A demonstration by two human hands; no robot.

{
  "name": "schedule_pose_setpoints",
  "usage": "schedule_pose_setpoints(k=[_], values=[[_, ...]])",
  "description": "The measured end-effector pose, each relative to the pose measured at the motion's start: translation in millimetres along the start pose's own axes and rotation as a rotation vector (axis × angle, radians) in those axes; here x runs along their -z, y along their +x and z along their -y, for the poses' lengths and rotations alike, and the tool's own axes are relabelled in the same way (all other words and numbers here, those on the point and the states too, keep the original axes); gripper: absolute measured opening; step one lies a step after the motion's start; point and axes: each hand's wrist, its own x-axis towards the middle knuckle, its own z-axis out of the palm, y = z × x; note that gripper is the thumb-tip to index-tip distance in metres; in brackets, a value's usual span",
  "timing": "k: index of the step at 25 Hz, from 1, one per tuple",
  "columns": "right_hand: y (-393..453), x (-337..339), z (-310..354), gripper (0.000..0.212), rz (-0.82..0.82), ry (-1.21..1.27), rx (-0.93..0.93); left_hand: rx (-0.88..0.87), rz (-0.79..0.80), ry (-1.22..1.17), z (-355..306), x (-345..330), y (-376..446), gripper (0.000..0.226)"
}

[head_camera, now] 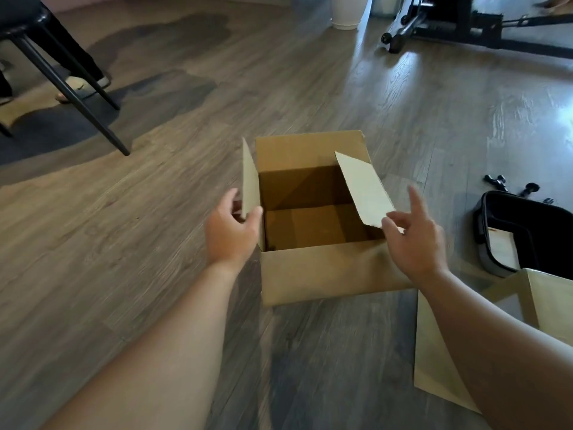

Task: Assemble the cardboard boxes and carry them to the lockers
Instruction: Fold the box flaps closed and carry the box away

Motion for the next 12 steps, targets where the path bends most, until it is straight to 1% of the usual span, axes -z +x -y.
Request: schedule_pose_setpoints(k=[1, 2, 3, 4, 5, 6, 8, 10, 12], values=[[1.6, -1.9, -3.4, 0.050, 0.089, -0.089, -0.012, -0.011, 0.148, -0.027, 0.4, -3.9, -4.2, 0.061], [2.6, -2.7, -7.8, 0.039, 0.168, -0.165, -0.036, 0.009, 0.311, -0.052, 4.6, -8.0, -9.0, 0.061], [3.3, -1.9, -12.1, 0.034, 0.226, -0.219, -0.050, 0.030, 0.443, -0.058, 10.4, -12.0, -14.0, 0.058], [4.4, -0.1, -16.3, 0.033, 0.268, -0.253, -0.050, 0.049, 0.509, -0.040, 17.9, -16.0, -17.4, 0.052], [5.3, 2.3, -18.7, 0.036, 0.294, -0.276, -0.043, 0.047, 0.519, 0.007, 27.3, -19.3, -18.7, 0.044], [7.1, 4.9, -20.5, 0.044, 0.305, -0.296, -0.045, 0.022, 0.510, 0.079, 34.3, -21.0, -19.0, 0.041], [13.1, 9.4, -26.2, 0.059, 0.300, -0.317, -0.056, -0.015, 0.533, 0.190, 43.4, -20.5, -17.3, 0.057], [15.4, 13.2, -36.4, 0.059, 0.284, -0.297, -0.094, -0.007, 0.561, 0.220, 50.1, -16.1, -12.2, 0.071], [12.4, 20.0, -49.6, 0.055, 0.297, -0.241, -0.112, -0.041, 0.551, 0.246, 55.1, -11.9, -9.1, 0.071]])
